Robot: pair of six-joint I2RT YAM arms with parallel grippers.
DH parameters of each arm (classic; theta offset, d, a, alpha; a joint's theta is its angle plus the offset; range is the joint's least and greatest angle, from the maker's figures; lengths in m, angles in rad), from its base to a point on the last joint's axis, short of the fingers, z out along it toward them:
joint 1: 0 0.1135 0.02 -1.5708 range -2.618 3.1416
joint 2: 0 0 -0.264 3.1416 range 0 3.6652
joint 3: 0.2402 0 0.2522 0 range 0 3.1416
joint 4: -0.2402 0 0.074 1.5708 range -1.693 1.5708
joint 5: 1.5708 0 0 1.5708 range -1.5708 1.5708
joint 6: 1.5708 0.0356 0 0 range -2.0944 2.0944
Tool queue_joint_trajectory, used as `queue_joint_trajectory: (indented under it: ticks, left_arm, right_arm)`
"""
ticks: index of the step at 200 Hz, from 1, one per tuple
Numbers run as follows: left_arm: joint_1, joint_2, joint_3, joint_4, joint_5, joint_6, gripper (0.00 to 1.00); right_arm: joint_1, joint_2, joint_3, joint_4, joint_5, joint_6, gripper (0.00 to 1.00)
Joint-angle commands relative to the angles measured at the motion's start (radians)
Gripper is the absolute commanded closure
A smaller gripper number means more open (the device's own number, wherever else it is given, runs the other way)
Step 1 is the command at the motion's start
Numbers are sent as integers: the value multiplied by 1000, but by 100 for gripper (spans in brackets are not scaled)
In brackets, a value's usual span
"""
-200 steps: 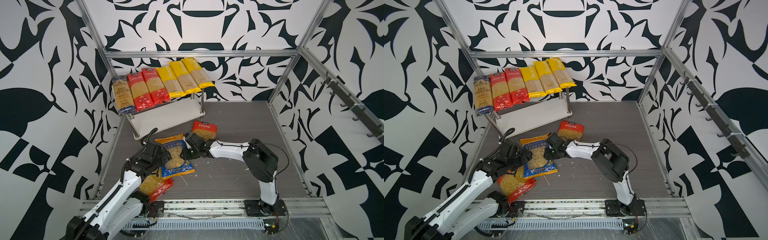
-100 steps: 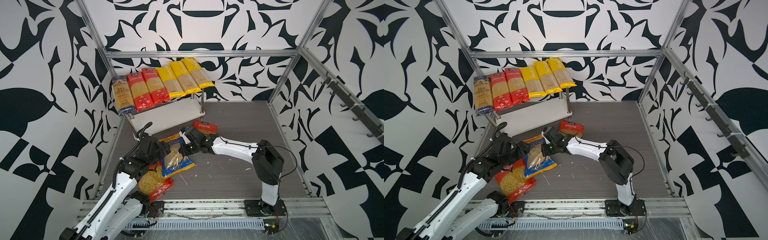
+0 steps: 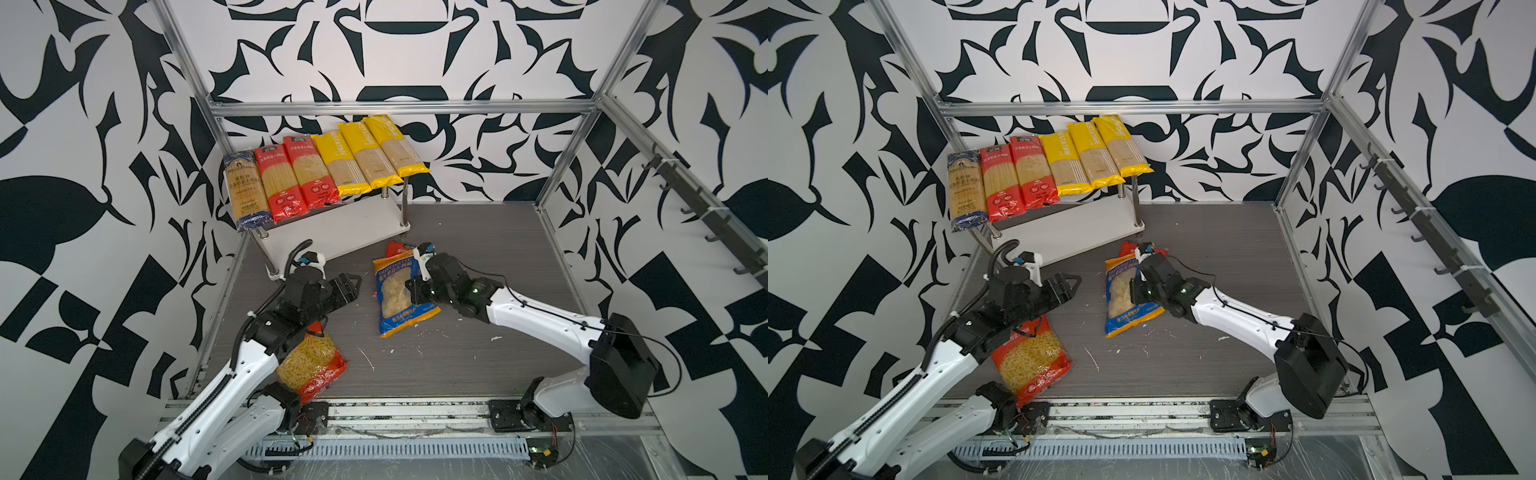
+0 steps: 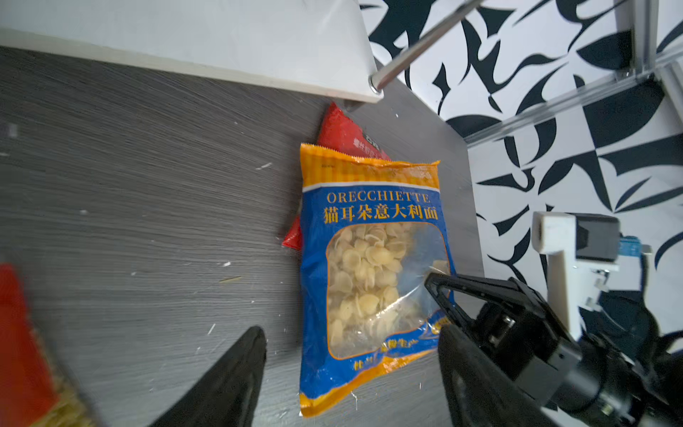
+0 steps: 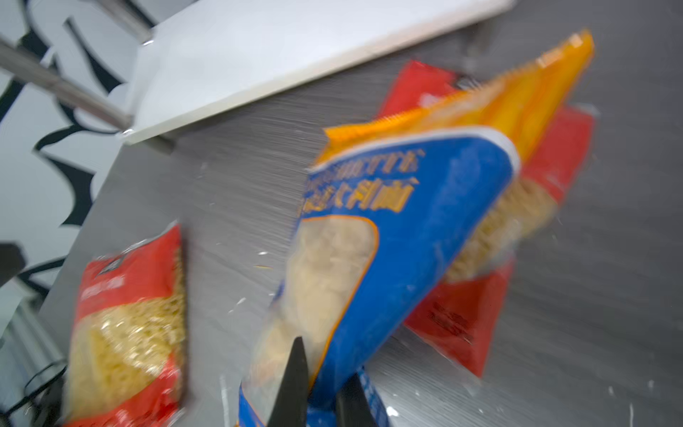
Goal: Arrange pasta packages on shelves
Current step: Move the pasta bag to the center of the table, then pick up the pasta bag from the center of the table.
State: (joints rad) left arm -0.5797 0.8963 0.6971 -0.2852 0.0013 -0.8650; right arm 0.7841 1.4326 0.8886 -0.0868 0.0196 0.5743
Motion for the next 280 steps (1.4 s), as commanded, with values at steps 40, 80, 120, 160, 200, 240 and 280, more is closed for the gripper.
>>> queue_joint_trajectory:
  ticks: [40, 80, 120, 160, 200, 240, 280]
  left_arm:
    - [-75, 126, -156, 227, 55, -87, 21]
    - [-75, 179, -229, 393, 115, -91, 18]
    - [-35, 290, -224, 472, 181, -36, 18]
    - [-19, 460, -173, 533, 269, 21, 22]
    - [-19, 575, -132, 570, 311, 52, 25]
    - [-22, 630, -107, 599, 358, 66, 38]
    - [-25, 595, -105, 574, 368, 101, 60]
  right_arm:
    - [-119, 4, -80, 119, -236, 177, 79]
    - [-219, 18, -35, -28, -383, 78, 49]
    - [-232, 50, 24, -68, -385, 39, 40]
    - [-230, 121, 48, -32, -381, 41, 39]
    - [-228, 152, 57, -10, -388, 36, 49]
    - [-228, 163, 30, 62, -419, 60, 74]
    - [-228, 136, 3, 154, -474, 100, 94]
